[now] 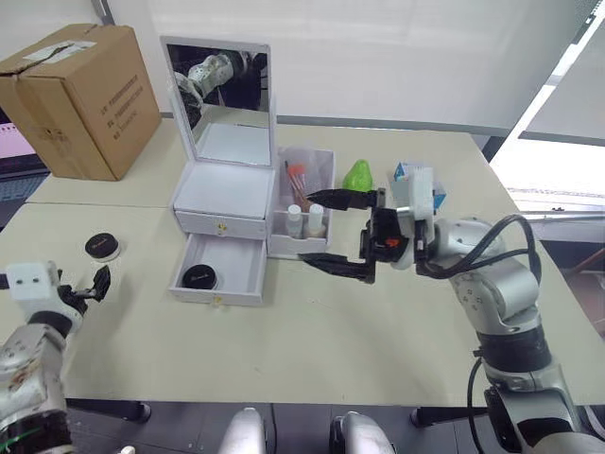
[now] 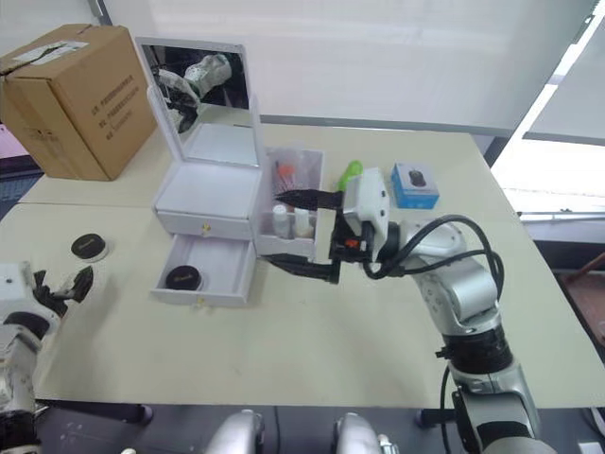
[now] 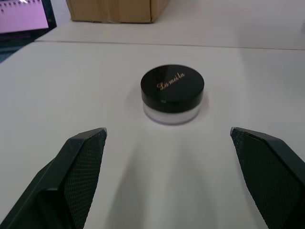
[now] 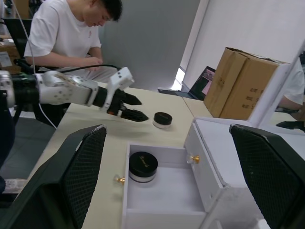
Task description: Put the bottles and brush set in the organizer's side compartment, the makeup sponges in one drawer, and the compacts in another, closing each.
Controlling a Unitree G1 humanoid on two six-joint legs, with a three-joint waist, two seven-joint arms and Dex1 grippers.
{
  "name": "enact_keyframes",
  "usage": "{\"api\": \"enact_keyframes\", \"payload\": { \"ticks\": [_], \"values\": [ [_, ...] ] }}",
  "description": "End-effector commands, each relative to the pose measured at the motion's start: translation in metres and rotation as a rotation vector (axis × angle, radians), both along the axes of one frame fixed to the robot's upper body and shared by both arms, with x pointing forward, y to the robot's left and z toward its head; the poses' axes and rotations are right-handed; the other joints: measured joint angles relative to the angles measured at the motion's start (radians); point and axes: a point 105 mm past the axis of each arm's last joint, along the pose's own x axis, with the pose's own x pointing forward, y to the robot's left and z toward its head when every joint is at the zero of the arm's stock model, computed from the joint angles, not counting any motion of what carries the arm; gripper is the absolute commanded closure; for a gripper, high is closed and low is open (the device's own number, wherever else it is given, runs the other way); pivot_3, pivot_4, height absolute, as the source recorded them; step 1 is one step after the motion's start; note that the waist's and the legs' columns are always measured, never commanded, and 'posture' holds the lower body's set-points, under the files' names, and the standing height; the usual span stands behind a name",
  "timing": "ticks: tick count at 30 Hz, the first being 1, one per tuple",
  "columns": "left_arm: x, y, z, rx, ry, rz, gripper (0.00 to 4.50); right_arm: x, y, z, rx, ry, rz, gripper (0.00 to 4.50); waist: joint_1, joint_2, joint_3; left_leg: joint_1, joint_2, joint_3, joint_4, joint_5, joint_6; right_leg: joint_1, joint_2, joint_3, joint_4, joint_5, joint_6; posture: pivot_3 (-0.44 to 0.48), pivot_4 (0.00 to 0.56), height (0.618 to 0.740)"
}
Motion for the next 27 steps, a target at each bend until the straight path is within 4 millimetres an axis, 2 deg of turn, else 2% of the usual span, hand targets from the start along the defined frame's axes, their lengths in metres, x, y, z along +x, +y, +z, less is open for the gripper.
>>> {"api": "enact_keyframes", "payload": {
  "ticks": [1,4,8,15,18,21,27],
  "values": [
    [0.02,0.012,0.005,0.041,0.047,0.037,0.03,-0.011,0.007,0.012,0.023,-0.034,0.035,0.0,-0.003,0.0,0.0,0.0,0.0,-0.001,0.0,0.0,0.0,0.0,0.001,0.0,0.0,0.0,0.0,0.0,0.15,0.728],
    [0.035,0.021,0.003,-0.016,0.06,0.08,0.03,-0.014,0.01,0.013,0.027,-0.033,0.037,0.0,-0.008,0.0,0.0,0.0,0.0,-0.001,0.0,0.0,0.0,0.0,0.002,0.0,0.0,0.0,0.0,0.0,0.15,0.728],
    [0.05,0.021,0.003,-0.09,0.053,0.067,0.03,-0.016,0.012,0.014,0.031,-0.034,0.029,0.0,-0.012,-0.001,0.0,0.001,0.0,-0.001,0.0,0.001,-0.001,0.001,0.002,0.0,0.0,0.0,0.0,0.0,0.15,0.728],
    [0.059,0.022,0.006,-0.105,0.044,0.088,0.03,-0.019,0.013,0.015,0.038,-0.032,0.028,0.0,-0.014,-0.001,-0.001,0.002,0.0,-0.002,0.0,0.001,-0.001,0.001,0.003,0.001,0.001,0.0,0.0,0.0,0.15,0.728],
    [0.059,0.023,0.009,-0.088,0.026,0.09,0.57,-0.019,0.014,0.016,0.047,-0.031,0.026,0.0,-0.014,-0.001,0.0,0.002,0.0,-0.001,0.0,0.001,-0.001,0.001,0.003,0.001,0.001,0.0,0.0,0.0,0.15,0.728],
    [0.059,0.024,0.012,-0.074,0.011,0.088,1.54,-0.018,0.013,0.015,0.054,-0.027,0.019,0.0,-0.013,-0.001,0.0,0.002,0.0,-0.001,0.0,0.001,-0.001,0.001,0.003,0.001,0.001,0.0,0.0,0.0,0.15,0.728],
    [0.058,0.027,0.025,-0.029,-0.063,0.096,1.6,-0.016,0.013,0.012,0.053,-0.016,0.008,0.0,-0.012,-0.001,0.0,0.001,0.0,-0.001,0.0,0.002,-0.002,0.001,0.003,0.001,0.0,0.0,0.001,0.0,0.15,0.728]
  ]
}}
